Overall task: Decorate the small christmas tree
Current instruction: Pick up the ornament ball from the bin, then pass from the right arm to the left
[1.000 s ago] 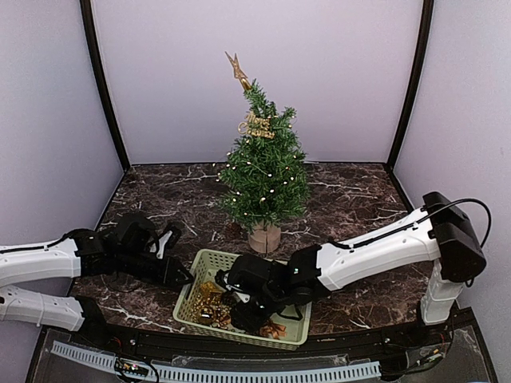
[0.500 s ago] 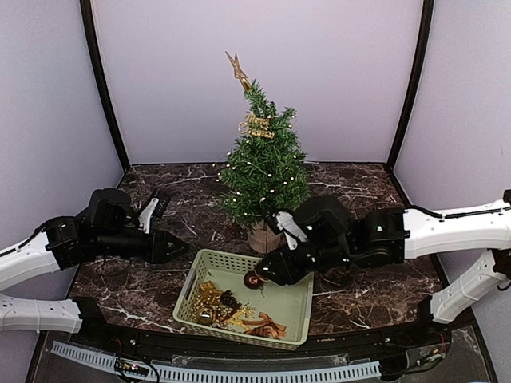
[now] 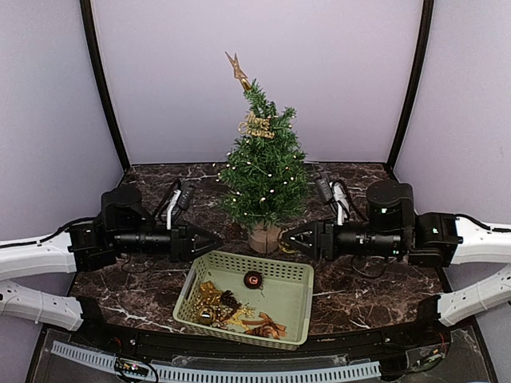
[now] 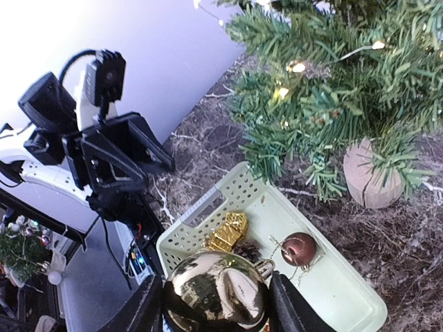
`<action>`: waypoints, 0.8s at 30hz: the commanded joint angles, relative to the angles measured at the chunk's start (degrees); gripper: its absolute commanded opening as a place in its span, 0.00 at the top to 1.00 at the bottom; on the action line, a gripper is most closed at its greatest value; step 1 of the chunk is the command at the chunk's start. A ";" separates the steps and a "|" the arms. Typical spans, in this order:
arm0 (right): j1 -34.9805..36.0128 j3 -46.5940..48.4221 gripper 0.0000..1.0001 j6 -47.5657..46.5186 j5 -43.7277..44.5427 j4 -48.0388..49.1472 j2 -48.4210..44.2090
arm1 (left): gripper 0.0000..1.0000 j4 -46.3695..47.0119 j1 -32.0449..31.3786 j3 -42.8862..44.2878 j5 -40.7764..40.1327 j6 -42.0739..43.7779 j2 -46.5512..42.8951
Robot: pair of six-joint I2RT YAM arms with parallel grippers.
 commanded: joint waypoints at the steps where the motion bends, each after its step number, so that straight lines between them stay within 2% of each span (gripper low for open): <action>1: -0.93 -0.70 0.52 1.66 -4.00 8.57 -1.80 | 0.65 13.56 -3.10 1.06 1.77 -2.69 4.40; 6: -1.09 0.87 0.52 1.93 -10.54 13.54 -1.04 | 0.61 18.47 -6.24 3.36 2.05 -2.53 8.27; 15: -1.09 2.05 0.53 2.92 -18.04 19.85 0.43 | 0.51 25.26 -7.83 4.42 4.96 -4.54 12.10; 22: -1.17 3.13 0.54 2.93 -21.52 21.38 2.35 | 0.50 27.18 -8.78 5.94 7.18 -4.88 14.16; 24: -1.10 3.31 0.54 2.93 -22.02 21.62 2.75 | 0.56 28.04 -8.84 6.10 7.55 -5.28 14.68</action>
